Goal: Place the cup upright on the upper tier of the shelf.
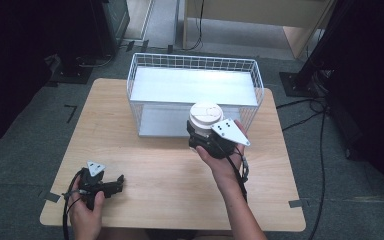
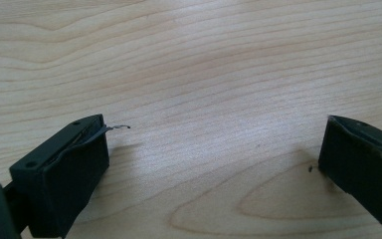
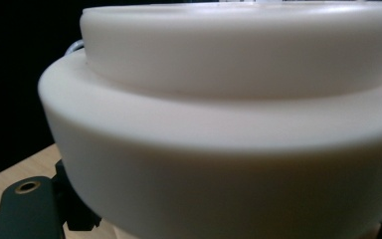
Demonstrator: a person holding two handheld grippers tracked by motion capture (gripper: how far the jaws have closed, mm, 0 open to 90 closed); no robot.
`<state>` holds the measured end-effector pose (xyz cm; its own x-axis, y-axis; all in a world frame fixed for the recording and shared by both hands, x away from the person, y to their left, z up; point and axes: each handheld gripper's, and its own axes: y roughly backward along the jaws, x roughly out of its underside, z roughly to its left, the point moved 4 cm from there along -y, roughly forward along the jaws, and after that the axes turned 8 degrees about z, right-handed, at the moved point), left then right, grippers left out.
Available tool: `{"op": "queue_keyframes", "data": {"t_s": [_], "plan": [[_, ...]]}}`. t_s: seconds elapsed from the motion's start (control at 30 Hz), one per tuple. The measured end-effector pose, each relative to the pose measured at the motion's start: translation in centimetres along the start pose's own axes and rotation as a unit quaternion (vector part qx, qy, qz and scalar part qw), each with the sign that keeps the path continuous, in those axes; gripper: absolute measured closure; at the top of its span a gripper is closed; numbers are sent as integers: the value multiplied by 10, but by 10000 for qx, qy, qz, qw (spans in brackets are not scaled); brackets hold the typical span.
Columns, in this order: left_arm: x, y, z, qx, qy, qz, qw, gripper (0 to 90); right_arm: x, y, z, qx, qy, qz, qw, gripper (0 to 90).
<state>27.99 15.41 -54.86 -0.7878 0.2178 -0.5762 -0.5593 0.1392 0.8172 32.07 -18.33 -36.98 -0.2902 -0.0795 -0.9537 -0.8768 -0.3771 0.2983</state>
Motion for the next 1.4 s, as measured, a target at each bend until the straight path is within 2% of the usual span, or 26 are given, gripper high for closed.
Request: {"op": "queue_keyframes", "data": {"t_s": [0.53, 0.83, 1.0, 1.03, 1.2, 1.4], "plan": [[0, 0, 0, -4, -11, 6, 10000, 0, -71, 9, 6, 73, 198, -612, 9979, 159], [0, 0, 0, -6, -21, 15, 10000, 0, -98, 3, 5, 184, 253, -859, 9958, 160], [0, 0, 0, 3, -8, 11, 10000, 0, -113, -9, 1, 227, 160, -970, 9949, 159], [0, 0, 0, 4, -7, 11, 10000, 0, -118, -16, -1, 267, 166, -953, 9950, 160], [0, 0, 0, 7, -8, 20, 10000, 0, -126, -30, -2, 311, 235, -961, 9946, 159], [0, 0, 0, 7, -6, 21, 10000, 0, -132, -52, -6, 344, 134, -920, 9951, 159]]}}
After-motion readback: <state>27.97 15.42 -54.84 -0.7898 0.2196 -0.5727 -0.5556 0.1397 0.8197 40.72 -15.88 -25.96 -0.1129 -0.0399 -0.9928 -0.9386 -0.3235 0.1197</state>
